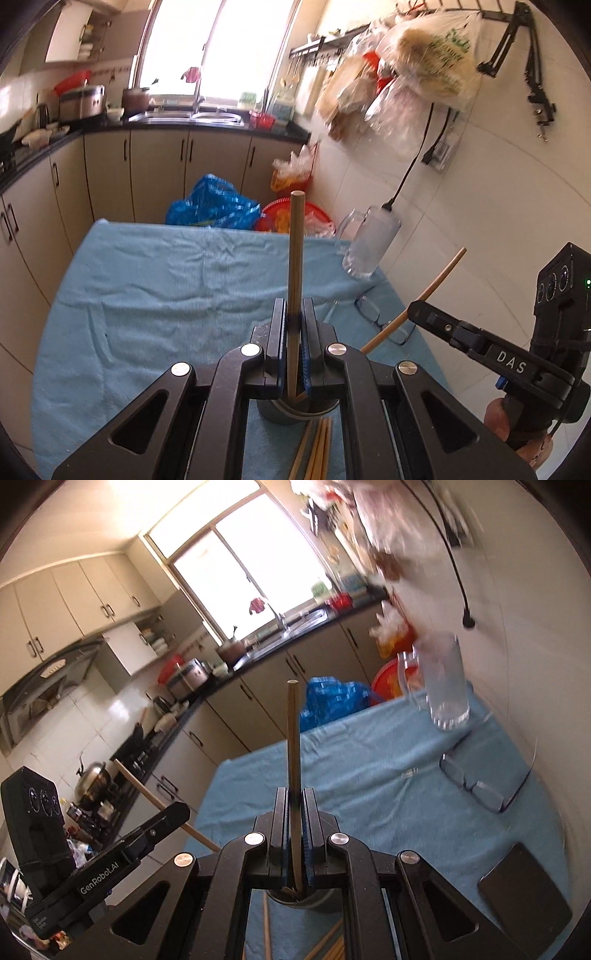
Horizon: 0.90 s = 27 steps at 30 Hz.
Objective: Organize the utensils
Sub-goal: 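Lift the chopsticks upright and carry both grippers over the black cup, then open the right gripper over the cup while the left gripper releases its chopstick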
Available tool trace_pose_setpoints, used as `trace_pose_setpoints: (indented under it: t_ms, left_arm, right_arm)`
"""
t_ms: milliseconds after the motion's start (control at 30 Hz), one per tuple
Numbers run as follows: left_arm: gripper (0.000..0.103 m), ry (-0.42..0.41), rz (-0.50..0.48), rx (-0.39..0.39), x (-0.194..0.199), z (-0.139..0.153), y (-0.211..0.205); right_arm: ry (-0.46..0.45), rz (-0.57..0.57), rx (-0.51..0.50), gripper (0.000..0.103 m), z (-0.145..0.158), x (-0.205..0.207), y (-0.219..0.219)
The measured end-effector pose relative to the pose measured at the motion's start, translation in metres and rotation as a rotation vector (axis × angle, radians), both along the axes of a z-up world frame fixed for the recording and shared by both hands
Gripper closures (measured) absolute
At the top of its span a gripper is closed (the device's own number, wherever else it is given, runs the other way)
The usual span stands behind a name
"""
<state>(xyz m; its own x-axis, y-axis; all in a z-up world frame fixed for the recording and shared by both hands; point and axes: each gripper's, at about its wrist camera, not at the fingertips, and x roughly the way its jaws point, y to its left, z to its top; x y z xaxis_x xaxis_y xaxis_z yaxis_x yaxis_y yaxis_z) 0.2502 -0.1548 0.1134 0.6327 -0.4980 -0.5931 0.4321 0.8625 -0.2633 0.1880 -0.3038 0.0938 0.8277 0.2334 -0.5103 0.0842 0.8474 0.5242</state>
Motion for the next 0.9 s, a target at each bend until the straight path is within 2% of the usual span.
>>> trace_pose_setpoints:
  t_ms: [167,333,367,433,467,533,767,900]
  left_arm:
    - [0.096,0.019,0.003,0.015,0.008,-0.013,-0.003]
    - [0.094,0.03,0.007,0.013,0.012,-0.018,-0.002]
    - [0.091,0.033,0.007,0.009,0.013,-0.018,-0.002]
    - [0.069,0.03,0.014,0.0,0.014,-0.019,0.0]
    - [0.065,0.024,0.016,-0.004,0.014,-0.019,0.001]
    - [0.064,0.011,0.015,-0.007,0.012,-0.017,0.001]
    - [0.063,-0.018,0.013,-0.016,-0.014,-0.003,0.014]
    - [0.06,-0.016,0.014,-0.022,-0.038,-0.008,0.029]
  right_arm:
    - [0.058,0.011,0.02,0.096,-0.027,0.014,-0.001]
    - [0.088,0.019,0.029,0.093,-0.04,0.022,-0.002]
    - [0.09,0.019,0.032,0.093,-0.042,0.024,-0.003]
    - [0.09,0.023,0.035,0.09,-0.043,0.024,-0.004]
    - [0.088,0.027,0.036,0.087,-0.043,0.023,-0.005]
    - [0.083,0.019,0.037,0.073,-0.042,0.02,-0.007]
    - [0.028,-0.006,0.044,0.072,-0.03,-0.017,-0.01]
    - [0.004,-0.003,0.043,0.071,-0.031,-0.051,-0.009]
